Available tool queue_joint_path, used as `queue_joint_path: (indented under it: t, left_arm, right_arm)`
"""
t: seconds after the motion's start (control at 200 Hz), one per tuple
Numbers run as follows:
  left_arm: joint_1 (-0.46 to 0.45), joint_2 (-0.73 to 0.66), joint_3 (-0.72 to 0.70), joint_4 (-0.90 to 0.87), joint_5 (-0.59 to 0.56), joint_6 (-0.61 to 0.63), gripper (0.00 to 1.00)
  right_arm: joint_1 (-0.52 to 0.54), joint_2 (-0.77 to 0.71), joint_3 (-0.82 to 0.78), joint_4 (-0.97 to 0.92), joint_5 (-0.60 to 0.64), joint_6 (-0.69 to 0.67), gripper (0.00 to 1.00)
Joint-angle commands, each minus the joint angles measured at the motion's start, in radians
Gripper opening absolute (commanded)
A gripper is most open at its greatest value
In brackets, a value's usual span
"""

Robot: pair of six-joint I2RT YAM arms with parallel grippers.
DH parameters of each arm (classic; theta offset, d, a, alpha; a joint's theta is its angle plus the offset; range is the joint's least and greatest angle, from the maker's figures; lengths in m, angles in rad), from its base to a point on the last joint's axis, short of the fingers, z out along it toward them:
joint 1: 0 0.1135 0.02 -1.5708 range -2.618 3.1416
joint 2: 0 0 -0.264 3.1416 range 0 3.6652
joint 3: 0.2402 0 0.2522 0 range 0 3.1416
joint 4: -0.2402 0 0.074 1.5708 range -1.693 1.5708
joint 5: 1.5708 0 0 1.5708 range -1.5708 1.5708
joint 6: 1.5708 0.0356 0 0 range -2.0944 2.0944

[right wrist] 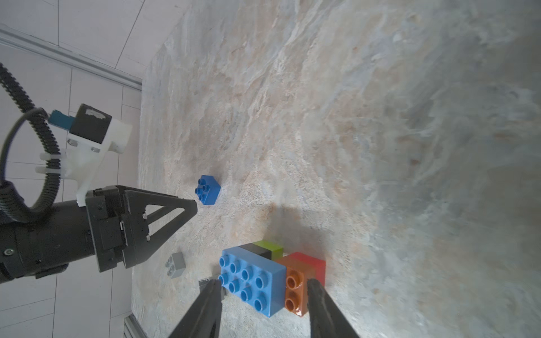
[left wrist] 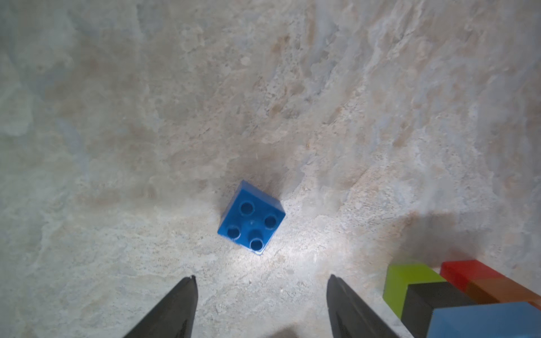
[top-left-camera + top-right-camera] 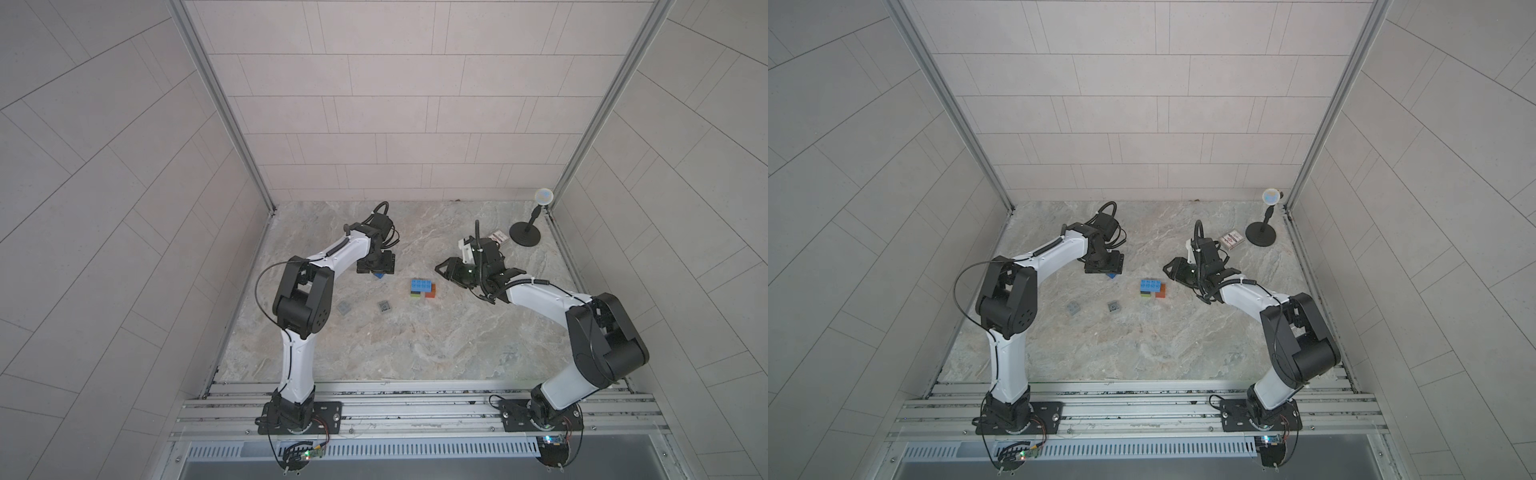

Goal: Assemble the letter h with lego
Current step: Pick up the lego brick from the center of the board, then assemble the lego brick with the lego brick.

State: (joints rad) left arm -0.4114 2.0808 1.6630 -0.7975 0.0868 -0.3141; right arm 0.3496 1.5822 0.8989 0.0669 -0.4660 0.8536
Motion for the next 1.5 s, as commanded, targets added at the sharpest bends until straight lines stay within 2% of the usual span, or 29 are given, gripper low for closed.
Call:
queue_joint_path:
  t: [0.0, 0.25, 0.385, 0.45, 0.52, 0.61, 0.736, 0.936, 1.091, 1.246, 1.496]
  left_arm:
    - [0.005, 0.066, 0.071, -0.068, -0.018, 0.152, 0.75]
    - [0.005, 0.153, 0.16, -0.111, -0.095, 0.232, 0.71]
    - [0.005, 0.182, 0.182, -0.108, -0.07, 0.225, 0.62]
    - [0.005, 0.196, 0.189, -0.109, -0.073, 0.215, 0.54]
    - [0.005, 0.208, 0.19, -0.118, -0.077, 0.197, 0.39]
    - [0.005, 0.199, 0.163, -0.101, -0.071, 0.161, 0.32]
    - [0.002, 0.178, 0.157, -0.107, -0.053, 0.096, 0.15]
    - [-0.037, 0.035, 0.166, -0.148, 0.045, -0.115, 0.08]
    - [-0.153, -0.074, 0.224, -0.277, -0.047, -0.285, 0.02]
    - [-0.239, -0.072, 0.241, -0.325, -0.03, -0.366, 0.0]
    - [-0.304, 0.024, 0.319, -0.379, -0.039, -0.366, 0.0]
  right_arm:
    - [-0.003, 0.017, -0.001, -0.005, 0.009, 0.015, 0.49]
    - [-0.025, 0.042, -0.002, 0.007, -0.022, 0.041, 0.48]
    - [-0.028, 0.038, -0.003, 0.003, -0.023, 0.04, 0.46]
    - [-0.03, 0.036, -0.002, -0.012, -0.013, 0.039, 0.45]
    - [-0.036, 0.038, 0.003, -0.047, 0.009, 0.039, 0.44]
    - [-0.048, 0.052, 0.006, -0.079, 0.03, 0.043, 0.4]
    - [-0.067, 0.114, 0.029, -0.134, 0.015, 0.065, 0.35]
    - [-0.07, 0.219, 0.034, -0.061, -0.115, 0.14, 0.18]
    - [-0.054, 0.251, 0.05, -0.08, -0.125, 0.152, 0.09]
    - [-0.032, 0.298, 0.055, -0.034, -0.184, 0.198, 0.02]
    - [-0.026, 0.306, 0.069, -0.047, -0.175, 0.184, 0.0]
